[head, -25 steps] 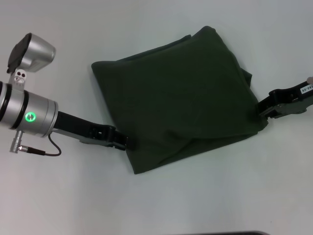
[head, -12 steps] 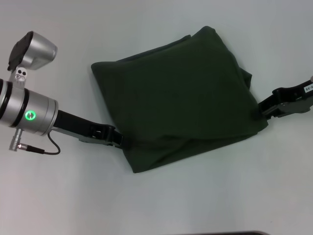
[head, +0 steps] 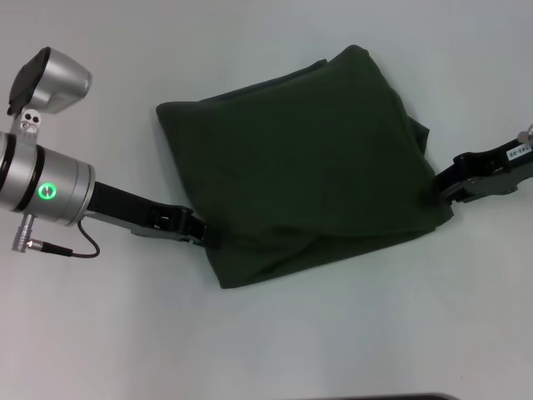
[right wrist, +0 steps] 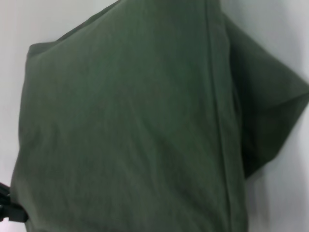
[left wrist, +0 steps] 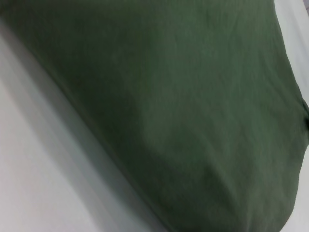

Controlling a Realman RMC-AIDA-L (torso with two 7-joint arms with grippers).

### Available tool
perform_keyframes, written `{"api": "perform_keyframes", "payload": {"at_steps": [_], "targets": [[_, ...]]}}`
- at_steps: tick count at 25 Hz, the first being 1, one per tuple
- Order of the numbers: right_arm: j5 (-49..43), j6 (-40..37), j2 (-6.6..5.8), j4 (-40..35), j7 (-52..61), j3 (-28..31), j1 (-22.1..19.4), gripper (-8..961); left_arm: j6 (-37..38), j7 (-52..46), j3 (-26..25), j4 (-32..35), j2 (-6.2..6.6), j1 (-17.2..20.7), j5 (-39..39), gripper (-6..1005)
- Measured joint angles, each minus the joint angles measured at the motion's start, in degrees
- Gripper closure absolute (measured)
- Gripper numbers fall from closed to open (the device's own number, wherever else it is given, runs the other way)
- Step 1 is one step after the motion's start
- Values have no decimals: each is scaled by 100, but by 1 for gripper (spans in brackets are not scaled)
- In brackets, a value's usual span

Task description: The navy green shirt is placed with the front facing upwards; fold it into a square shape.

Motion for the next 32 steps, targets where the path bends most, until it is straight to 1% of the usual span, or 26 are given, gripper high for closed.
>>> {"api": "perform_keyframes", "payload": {"at_steps": [7,12,17,25,32], "targets": [[-7,8,5,58,-24,-54,32,676,-6,-19,0,8,11,-10,0,923],[-7,20,5,55,-82,-115,59,732,-6,-31,0,15,37,-16,0,925],[13,33,-6,12,-84,-127,62,932,2,-50,9,16,99,-25,24,925],[3,33,-76,43,-72,-116,60,933,-12,-145,-22,15,193,-46,247,924],[13,-5,-83,58,-70,-103,80,933,10,-134,-16,21,212,-69,306,924]]}}
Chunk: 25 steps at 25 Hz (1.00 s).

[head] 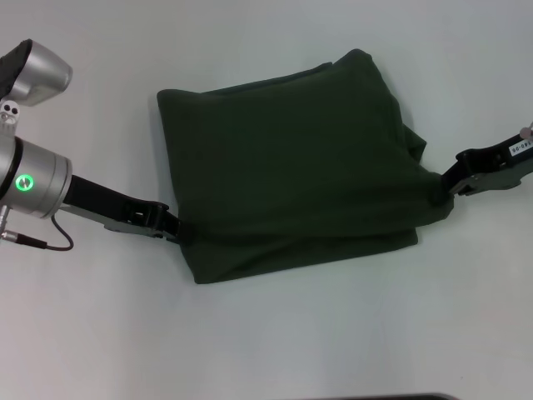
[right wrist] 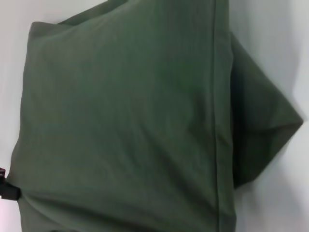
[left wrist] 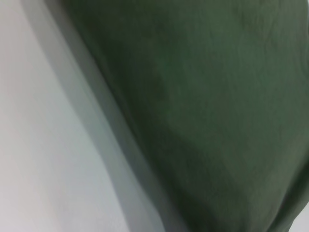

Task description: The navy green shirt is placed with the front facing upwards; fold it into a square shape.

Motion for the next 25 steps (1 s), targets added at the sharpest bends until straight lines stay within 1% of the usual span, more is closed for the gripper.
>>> {"api": "perform_keyframes", "payload": {"at_steps": [10,12,15,18,23,25], "targets": [[-26,-155,-1,188,-18,-44,1,920,63,82,-283,4,74,36,6,920],[-18,-181,-3,175,-22,-29,-13,839,76,135,-302,15,74,38,6,917],[96,-195,-81,136,-24,103,-46,718,109,153,-447,111,75,77,6,851],[241,-213,-178,134,-25,195,-51,690,208,162,-581,257,76,169,11,786],[585,-216,-326,48,-27,245,10,690,403,146,-651,636,81,273,213,553],[802,-234,-353,-98,-25,275,22,689,490,156,-837,917,88,353,294,494]]}}
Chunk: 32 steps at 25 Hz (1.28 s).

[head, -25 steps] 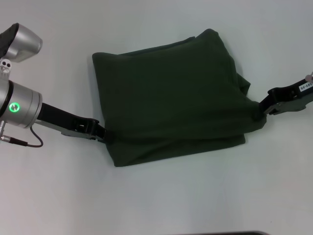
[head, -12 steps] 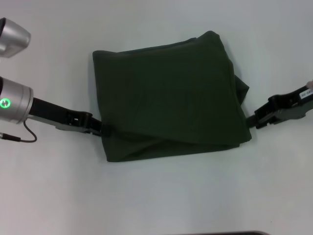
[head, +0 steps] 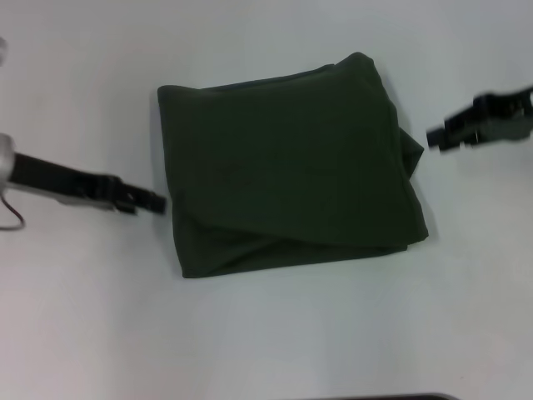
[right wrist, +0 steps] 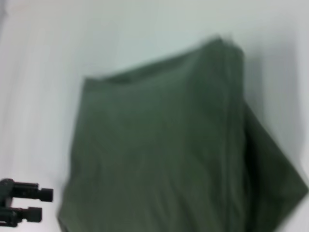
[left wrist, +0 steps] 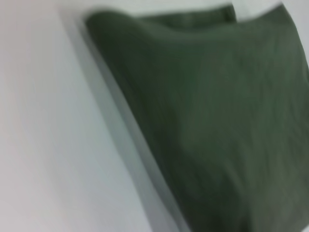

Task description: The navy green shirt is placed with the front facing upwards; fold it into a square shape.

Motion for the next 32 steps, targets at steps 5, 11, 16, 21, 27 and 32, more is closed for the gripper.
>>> {"api": "perform_keyframes", "payload": {"at_steps": [5,11,16,21,27,32], "targets": [[688,-42,-43,-311,-55,28,11,688,501,424,-719,518,4,74,-210,348],[2150,-114,-35,-433,-1036,34,4,680,1167,745,-1093,455,87,-243,-644,312],[2845,207,-7,-46,-1956,32,-67,598,1189,717,-1106,428,80,-348,-664,311],[2727,371,-58,321,-2127,-10,-8,413,1213,718,-1116,424,69,-358,-692,311],[2693,396,-39,233,-2065,-21,-47,233,1045,559,-1122,315,100,-409,-849,311],[2671,554,-53,230,-2081,-21,-149,144,479,289,-1033,-10,95,-436,-800,310]]}}
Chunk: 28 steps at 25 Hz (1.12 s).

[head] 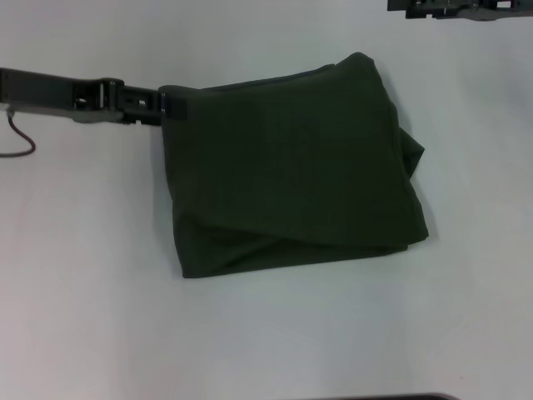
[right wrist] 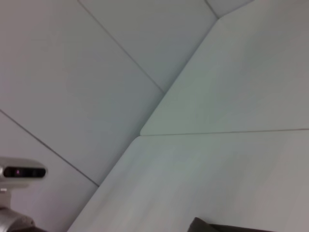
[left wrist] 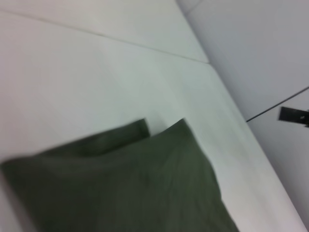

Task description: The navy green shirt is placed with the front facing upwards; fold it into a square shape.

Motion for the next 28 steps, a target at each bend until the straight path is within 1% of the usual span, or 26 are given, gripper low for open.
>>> {"api": "perform_keyframes", "payload": {"at_steps": [1,5,8,10,14,16,17,19,21,24,28], "targets": [[0,16,-5,-2,6,1,-17,129,-50,-47,30,-92,6,0,19,310],[-1,39,-15,-115,50,1,-50,130,-57,-554,145,-346,115,55,421,310],[-52,-20,2,-366,149,-16,-88,132,163,-964,150,-371,127,164,729,310],[-136,-32,41,-629,188,-22,-116,132,273,-1082,152,-407,106,236,785,310],[-148,0,51,-739,156,-2,-121,133,215,-1274,166,-787,65,270,798,310],[-149,17,56,-792,137,6,-107,133,96,-1300,171,-908,-2,261,799,310],[-149,31,61,-829,134,3,-98,133,2,-1308,188,-944,-63,257,800,310],[-149,59,73,-879,123,-14,-85,133,-192,-1332,250,-958,-141,248,812,311],[-149,79,80,-892,120,-18,-67,133,-351,-1351,294,-964,-179,236,838,311],[-149,79,81,-893,118,-20,-49,133,-509,-1357,304,-966,-194,231,862,311],[-144,81,81,-895,117,-3,-54,133,-613,-1359,304,-960,-180,239,885,310]]}}
